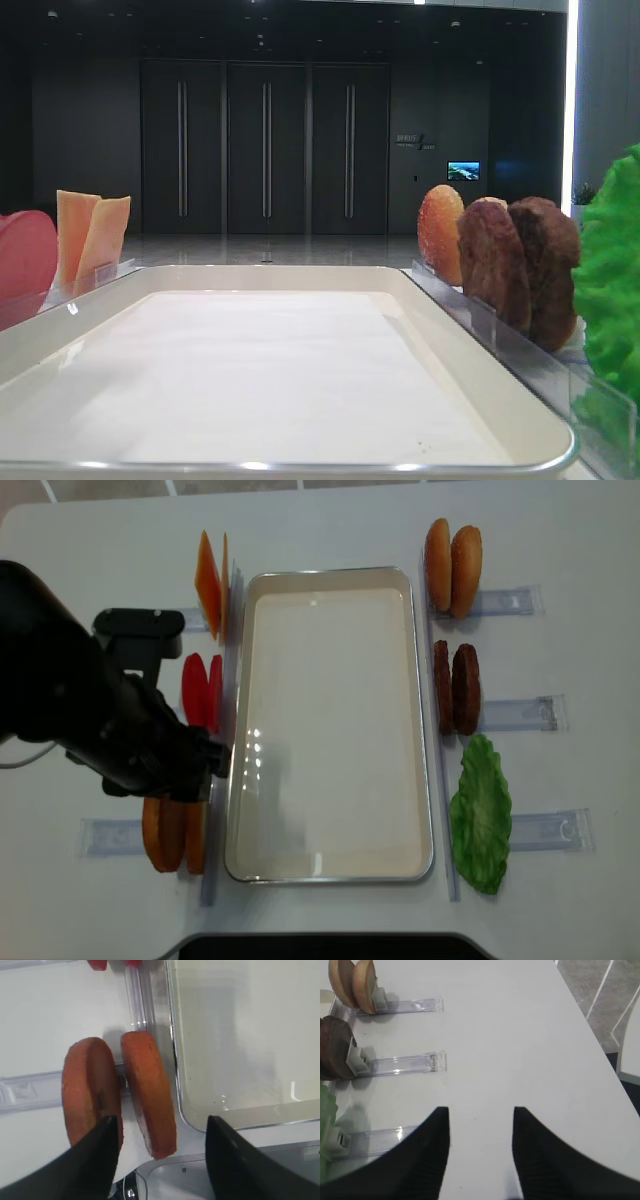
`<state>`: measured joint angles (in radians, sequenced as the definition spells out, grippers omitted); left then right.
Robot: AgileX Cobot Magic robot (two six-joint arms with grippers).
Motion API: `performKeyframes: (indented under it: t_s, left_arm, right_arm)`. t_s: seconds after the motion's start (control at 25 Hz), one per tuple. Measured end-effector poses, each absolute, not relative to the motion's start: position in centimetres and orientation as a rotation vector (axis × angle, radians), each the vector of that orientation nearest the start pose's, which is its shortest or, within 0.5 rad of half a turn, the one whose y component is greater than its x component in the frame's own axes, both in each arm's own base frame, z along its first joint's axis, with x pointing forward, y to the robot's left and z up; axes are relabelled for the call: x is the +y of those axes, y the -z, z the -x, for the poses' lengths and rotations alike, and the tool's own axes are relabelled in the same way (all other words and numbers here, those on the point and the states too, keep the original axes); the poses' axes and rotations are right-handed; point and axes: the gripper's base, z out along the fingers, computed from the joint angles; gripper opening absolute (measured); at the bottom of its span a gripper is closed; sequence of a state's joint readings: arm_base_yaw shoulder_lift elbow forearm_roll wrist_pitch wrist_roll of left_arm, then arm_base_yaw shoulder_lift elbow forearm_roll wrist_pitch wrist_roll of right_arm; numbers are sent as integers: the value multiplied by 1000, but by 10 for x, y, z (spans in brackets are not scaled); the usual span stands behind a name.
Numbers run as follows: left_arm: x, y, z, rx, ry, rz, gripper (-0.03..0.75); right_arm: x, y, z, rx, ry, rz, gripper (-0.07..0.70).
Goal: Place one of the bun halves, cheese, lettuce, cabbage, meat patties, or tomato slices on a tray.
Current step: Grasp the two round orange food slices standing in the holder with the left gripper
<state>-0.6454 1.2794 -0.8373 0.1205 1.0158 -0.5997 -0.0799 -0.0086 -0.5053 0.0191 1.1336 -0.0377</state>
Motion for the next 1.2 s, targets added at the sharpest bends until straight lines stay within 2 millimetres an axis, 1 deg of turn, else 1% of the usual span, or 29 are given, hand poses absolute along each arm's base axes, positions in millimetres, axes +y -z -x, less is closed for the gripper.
performKeyframes:
  t_s: [0.36, 0.56, 0.96, 1.2]
  left_arm:
    - [-131, -231, -187, 2977, 10, -156, 423]
    - [-133, -226, -189, 2993, -7, -159, 423]
    - [-137, -205, -198, 3036, -89, -188, 423]
    - [-141, -198, -202, 3037, -88, -193, 423]
  right_arm:
    - [2, -273, 10, 2103, 48, -43, 290]
    - [2, -273, 10, 2103, 48, -43, 290]
    - [2, -273, 10, 2103, 48, -43, 290]
    - [2, -273, 10, 2103, 48, -43, 290]
